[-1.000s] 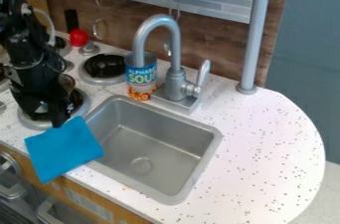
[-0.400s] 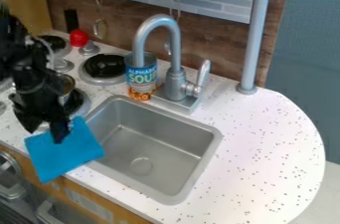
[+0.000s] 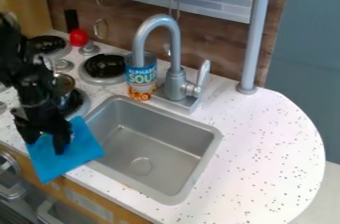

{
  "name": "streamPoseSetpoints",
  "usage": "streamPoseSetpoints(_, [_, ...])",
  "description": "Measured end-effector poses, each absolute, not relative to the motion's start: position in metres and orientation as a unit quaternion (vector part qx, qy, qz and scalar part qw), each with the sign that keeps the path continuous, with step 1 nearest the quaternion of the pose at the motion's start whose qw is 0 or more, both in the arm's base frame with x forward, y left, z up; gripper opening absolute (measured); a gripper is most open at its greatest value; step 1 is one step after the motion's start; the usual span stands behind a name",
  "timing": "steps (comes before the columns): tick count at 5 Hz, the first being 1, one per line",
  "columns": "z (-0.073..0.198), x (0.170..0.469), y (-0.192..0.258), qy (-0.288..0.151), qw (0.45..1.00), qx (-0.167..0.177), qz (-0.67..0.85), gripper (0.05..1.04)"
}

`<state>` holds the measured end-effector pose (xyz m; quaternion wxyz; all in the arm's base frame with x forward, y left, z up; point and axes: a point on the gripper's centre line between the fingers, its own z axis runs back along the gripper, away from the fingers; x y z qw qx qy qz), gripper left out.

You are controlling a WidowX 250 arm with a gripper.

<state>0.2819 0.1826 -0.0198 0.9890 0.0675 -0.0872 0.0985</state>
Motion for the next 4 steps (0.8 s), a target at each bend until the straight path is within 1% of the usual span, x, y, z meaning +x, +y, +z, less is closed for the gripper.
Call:
streamPoseSetpoints(1, [-0.028,0.290,0.185,-0.071,0.990,0.069,0.097,1.001])
streamPoseSetpoints(2, [-0.031,0.294,0.187,-0.060,0.991,0.072,0.098,0.950])
streamPoseSetpoints(3, [-0.033,0.293,0.180,-0.062,0.991,0.075,0.096,0.705])
streamPoseSetpoints(4, [-0.032,0.289,0.168,-0.073,0.991,0.077,0.082,0.412])
